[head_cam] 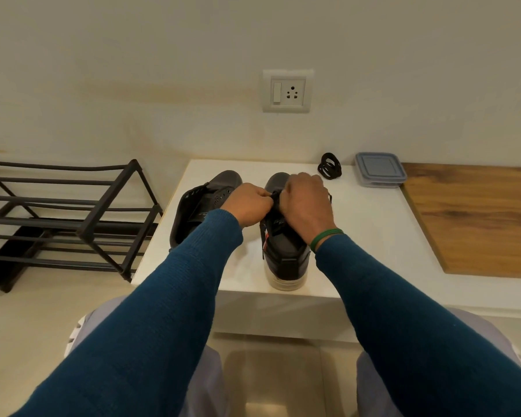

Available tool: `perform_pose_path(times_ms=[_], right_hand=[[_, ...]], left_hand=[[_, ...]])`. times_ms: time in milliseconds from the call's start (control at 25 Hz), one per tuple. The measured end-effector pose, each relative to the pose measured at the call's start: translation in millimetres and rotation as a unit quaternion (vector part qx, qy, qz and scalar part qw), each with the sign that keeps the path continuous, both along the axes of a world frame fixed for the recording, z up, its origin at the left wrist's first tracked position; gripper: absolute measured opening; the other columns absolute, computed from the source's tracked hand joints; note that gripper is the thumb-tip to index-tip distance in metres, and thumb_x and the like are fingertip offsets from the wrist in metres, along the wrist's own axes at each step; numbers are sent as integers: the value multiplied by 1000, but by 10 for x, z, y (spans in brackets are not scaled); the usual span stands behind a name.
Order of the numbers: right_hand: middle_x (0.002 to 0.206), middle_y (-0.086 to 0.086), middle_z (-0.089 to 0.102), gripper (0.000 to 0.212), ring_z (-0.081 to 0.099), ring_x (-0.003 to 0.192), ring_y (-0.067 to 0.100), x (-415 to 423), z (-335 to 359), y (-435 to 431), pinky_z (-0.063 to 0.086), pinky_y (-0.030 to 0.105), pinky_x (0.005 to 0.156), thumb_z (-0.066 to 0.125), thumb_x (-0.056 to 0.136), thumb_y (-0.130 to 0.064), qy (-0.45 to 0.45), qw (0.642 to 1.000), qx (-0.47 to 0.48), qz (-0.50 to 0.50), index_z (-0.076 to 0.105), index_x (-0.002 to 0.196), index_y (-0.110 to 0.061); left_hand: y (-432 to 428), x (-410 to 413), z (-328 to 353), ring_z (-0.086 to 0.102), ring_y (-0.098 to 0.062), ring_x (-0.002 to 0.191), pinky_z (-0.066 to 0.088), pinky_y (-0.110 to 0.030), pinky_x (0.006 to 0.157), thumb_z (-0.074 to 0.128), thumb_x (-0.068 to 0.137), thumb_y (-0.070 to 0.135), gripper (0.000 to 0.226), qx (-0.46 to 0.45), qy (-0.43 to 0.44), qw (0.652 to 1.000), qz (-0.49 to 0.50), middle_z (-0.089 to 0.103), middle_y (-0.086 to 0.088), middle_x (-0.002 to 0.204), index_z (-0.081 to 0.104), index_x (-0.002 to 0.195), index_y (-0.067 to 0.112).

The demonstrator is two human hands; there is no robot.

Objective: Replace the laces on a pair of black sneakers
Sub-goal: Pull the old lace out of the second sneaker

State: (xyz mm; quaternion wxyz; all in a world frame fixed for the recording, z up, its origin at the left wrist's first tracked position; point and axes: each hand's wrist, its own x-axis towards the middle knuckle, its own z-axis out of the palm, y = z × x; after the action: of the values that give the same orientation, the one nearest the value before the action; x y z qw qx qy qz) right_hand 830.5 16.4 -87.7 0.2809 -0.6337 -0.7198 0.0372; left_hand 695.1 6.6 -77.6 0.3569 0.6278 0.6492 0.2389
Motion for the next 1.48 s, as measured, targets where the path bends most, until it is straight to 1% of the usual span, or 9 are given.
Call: perform_pose_path(times_ms=[120,280,560,800,1040,1200,1280,1360,1480], right_hand=[[96,9,57,13,55,79,17,269,134,91,45,35,68,48,93,-16,235,966,29,-105,56,91,-7],[128,15,55,46,56,114,30,429,131,91,47,35,90,58,94,-34,137,978,-131,-92,56,128,-4],[74,4,62,19,61,70,20,260,34,-43,52,34,62,57,89,-25,58,979,-196,12,67,85,-10],[71,13,55,18,52,63,22,480,65,-34,47,27,50,55,91,-12,333,898,-289,3,65,79,-5],[76,12,56,20,53,65,19,636,85,-21,53,29,57,55,94,-7,396,848,-351,-14,69,104,4],[79,14,56,22,53,68,21,662,73,-29,54,32,62,56,96,-10,403,845,-351,1,68,105,6],[80,15,57,23,54,69,21,660,63,-29,54,32,63,56,96,-12,400,847,-350,14,68,103,6],[79,14,58,23,55,69,20,666,58,-19,54,30,61,56,97,-14,394,848,-352,18,69,103,4],[81,13,59,20,55,68,19,676,66,-1,54,28,60,56,98,-16,394,845,-362,10,69,105,-1]], left_hand=[[13,-5,-27,66,-17,87,55,-31,81,51,95,16,29,-1,-12,1000,-5,72,0,90,75,111,15],[15,52,-64,61,-22,113,50,-31,95,50,95,14,46,13,2,1000,-8,64,-6,127,55,140,20],[76,288,-2,59,-24,120,48,-35,105,53,90,3,46,54,90,993,-48,56,-8,140,64,132,18],[50,491,-91,56,-26,101,54,-42,88,62,95,28,26,139,347,926,-60,43,-7,127,64,118,17],[199,225,4,65,-38,102,54,-40,84,49,97,12,26,102,16,977,185,67,-22,108,66,102,-6],[103,287,27,38,-30,137,36,-42,111,53,93,19,43,161,134,977,35,48,-5,144,56,136,17],[89,414,-27,28,-31,144,26,-46,117,55,97,31,34,162,297,937,-83,50,-1,143,64,129,23],[92,484,-48,37,-31,137,33,-43,113,57,98,31,24,155,316,932,-87,59,-1,131,72,115,23],[87,413,31,56,-23,112,46,-33,94,53,97,15,18,221,-14,964,147,62,-1,112,70,93,18]])
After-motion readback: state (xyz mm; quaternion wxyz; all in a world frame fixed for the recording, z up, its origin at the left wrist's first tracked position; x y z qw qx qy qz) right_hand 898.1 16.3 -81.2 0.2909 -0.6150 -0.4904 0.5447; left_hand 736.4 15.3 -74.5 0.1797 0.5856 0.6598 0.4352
